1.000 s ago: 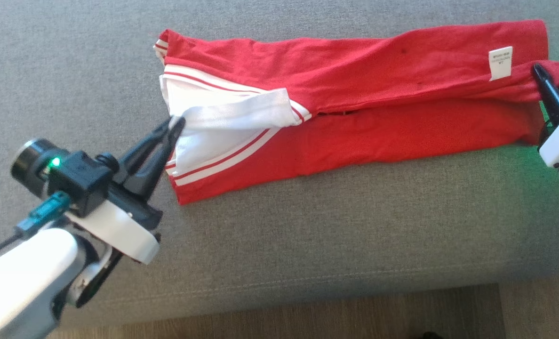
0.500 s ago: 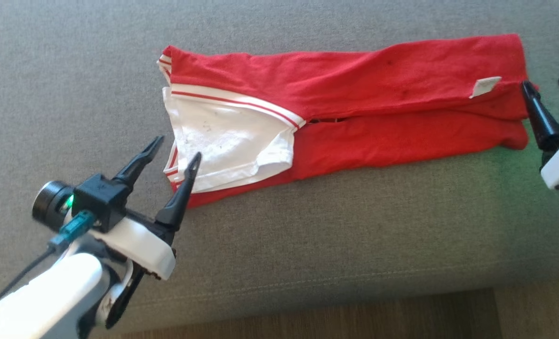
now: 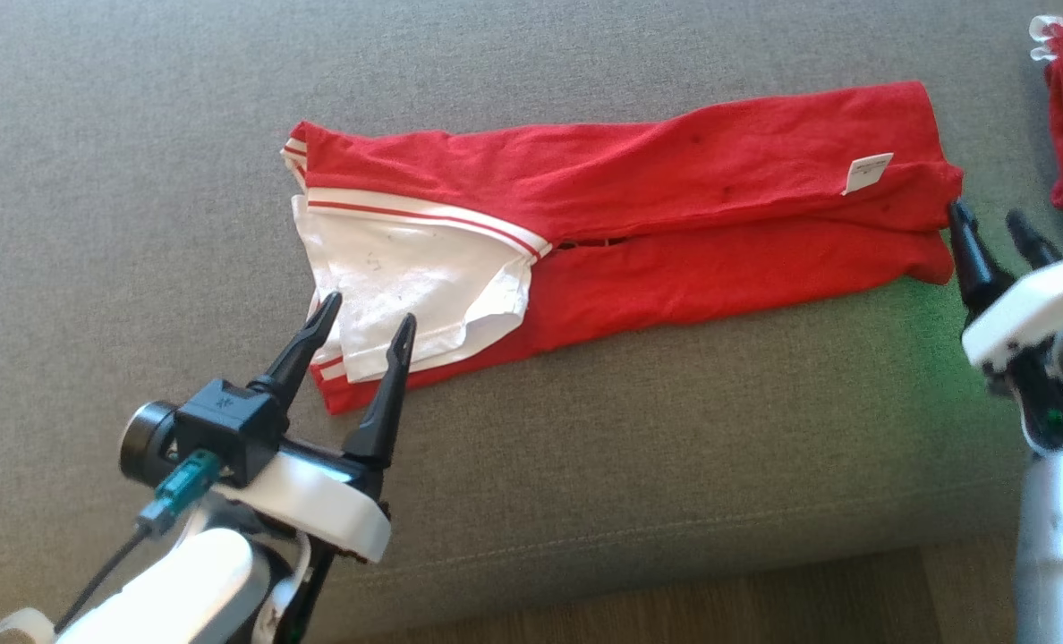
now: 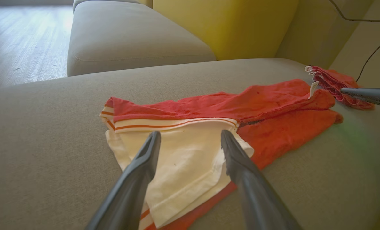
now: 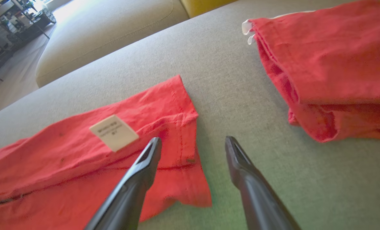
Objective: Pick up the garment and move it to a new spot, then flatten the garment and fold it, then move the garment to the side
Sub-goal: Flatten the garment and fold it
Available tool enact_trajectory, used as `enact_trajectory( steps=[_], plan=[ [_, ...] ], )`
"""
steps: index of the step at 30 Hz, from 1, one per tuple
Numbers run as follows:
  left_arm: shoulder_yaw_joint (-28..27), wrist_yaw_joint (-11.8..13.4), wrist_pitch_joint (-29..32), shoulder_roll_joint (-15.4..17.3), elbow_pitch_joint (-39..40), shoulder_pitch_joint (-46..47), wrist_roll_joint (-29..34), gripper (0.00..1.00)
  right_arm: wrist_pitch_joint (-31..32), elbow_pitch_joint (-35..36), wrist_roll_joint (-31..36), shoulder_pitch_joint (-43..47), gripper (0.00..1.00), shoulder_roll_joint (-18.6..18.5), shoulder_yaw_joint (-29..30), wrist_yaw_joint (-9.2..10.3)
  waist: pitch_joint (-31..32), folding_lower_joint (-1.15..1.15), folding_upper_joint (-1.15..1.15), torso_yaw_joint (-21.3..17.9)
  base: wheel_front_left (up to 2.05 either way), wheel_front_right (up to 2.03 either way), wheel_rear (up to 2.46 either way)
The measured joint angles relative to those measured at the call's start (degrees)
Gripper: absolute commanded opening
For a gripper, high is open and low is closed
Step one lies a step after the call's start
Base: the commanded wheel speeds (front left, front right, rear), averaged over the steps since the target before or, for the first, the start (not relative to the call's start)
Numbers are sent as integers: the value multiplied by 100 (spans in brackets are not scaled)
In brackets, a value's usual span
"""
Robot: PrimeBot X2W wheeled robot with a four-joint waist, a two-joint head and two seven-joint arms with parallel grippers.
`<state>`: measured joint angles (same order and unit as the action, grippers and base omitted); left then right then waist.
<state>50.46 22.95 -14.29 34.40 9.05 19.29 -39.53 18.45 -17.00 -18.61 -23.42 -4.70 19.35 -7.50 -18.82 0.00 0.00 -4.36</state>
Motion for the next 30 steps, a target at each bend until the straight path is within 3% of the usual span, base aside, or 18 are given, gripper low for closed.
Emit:
enact_trajectory(
  steps=[11,19,20,21,22,24,26,30],
  plan=[
    [-30,-310,-1,-447,-130,-37,455,100,-189,-1827,1122,-1133,100,99,530,0,-67,0,0,52,0,0,0],
    [-174,-490,-1,-606,-285,-58,580,100,-98,-2387,1361,-1484,100,102,458,0,-83,0,0,115,0,0,0],
    [-204,-515,0,-621,-292,-72,597,100,-98,-2401,1360,-1483,89,102,452,0,-77,0,0,116,0,0,0],
    [-252,-532,-1,-637,-292,-101,620,100,-98,-2416,1359,-1483,63,101,447,0,-75,0,0,114,0,0,0],
    [-288,-535,-1,-656,-297,-131,630,100,-97,-2432,1358,-1482,46,101,441,0,-69,0,0,110,0,0,0],
    [-322,-588,-1,-678,-323,-177,638,100,-43,-2472,1345,-1477,31,101,385,-1,-55,0,0,94,0,0,0],
    [-365,-634,-1,-703,-330,-213,669,100,29,-2484,1277,-1472,0,102,272,-1,-40,0,0,70,0,0,0],
    [-482,-689,-1,-724,-374,-278,687,100,18,-2447,1167,-1432,0,101,175,-2,-6,0,0,6,0,0,0]
  ],
)
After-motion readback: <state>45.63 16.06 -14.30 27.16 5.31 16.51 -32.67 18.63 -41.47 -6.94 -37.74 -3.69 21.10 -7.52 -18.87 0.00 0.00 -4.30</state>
